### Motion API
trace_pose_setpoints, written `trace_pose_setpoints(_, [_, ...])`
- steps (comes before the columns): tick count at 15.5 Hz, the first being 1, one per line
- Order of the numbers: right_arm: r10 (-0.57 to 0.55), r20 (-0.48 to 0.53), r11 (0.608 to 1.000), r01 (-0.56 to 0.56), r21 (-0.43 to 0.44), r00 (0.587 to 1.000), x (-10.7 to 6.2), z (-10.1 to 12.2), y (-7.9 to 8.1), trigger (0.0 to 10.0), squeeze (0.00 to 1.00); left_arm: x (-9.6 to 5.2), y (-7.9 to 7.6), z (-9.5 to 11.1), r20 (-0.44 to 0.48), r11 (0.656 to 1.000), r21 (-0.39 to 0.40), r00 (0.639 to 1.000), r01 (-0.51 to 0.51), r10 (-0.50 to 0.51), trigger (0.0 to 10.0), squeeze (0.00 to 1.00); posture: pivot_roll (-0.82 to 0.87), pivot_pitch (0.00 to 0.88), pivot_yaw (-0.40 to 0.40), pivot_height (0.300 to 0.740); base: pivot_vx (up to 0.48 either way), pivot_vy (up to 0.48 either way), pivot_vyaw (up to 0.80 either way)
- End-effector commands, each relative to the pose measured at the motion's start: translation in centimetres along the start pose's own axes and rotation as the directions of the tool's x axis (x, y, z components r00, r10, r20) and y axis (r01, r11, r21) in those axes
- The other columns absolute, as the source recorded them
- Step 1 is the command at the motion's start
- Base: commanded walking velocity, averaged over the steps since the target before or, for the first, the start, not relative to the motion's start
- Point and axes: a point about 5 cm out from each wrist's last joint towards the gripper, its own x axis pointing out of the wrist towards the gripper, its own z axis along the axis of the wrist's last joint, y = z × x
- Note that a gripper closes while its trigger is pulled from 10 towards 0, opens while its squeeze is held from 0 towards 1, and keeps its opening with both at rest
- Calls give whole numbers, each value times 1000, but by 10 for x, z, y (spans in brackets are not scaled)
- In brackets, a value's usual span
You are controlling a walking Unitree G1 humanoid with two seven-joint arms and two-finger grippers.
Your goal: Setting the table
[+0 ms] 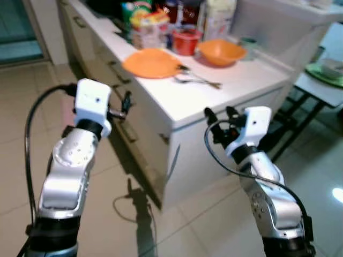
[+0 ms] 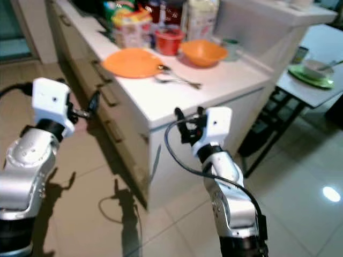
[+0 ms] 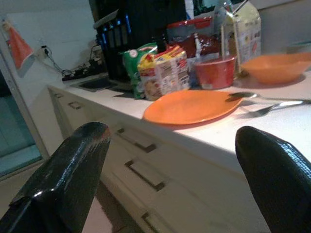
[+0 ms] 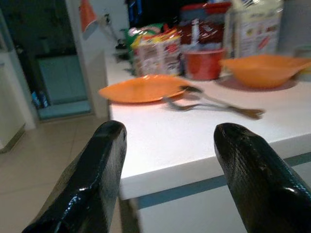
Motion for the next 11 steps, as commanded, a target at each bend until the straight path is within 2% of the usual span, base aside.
trace_pose_setpoints(1, [-16,-36,1000,15,-10,999,-3,-5,-7,10000,0,1,-8,4,16,1000,1,1000,24,-24,10000,0,54,0,-49,740,0,480,0])
trace_pose_setpoints(7, [-21,-61,999,19,-25,998,-3,-8,-9,10000,0,1,-9,3,16,1000,0,1000,26,-26,10000,0,58,0,-56,740,0,480,0])
trace_pose_setpoints(11, [-49,-122,997,41,-65,991,-5,-17,-14,10000,0,-1,-10,2,11,1000,1,999,30,-30,10000,0,56,0,-53,740,0,480,0])
